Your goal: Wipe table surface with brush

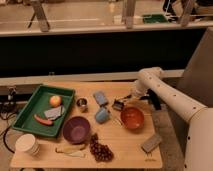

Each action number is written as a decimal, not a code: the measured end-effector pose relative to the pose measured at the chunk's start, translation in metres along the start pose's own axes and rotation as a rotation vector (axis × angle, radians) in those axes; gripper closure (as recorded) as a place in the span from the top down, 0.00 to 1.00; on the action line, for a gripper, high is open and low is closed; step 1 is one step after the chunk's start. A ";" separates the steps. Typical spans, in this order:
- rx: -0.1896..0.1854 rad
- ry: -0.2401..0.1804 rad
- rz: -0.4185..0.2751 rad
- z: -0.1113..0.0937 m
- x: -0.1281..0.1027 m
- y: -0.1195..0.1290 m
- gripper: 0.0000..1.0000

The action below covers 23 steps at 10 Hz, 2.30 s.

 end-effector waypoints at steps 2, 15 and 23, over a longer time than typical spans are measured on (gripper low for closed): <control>-0.004 0.008 -0.018 -0.003 0.005 0.008 0.00; 0.034 0.142 0.200 -0.006 0.114 -0.037 0.00; 0.036 0.047 0.092 0.013 -0.012 -0.044 0.00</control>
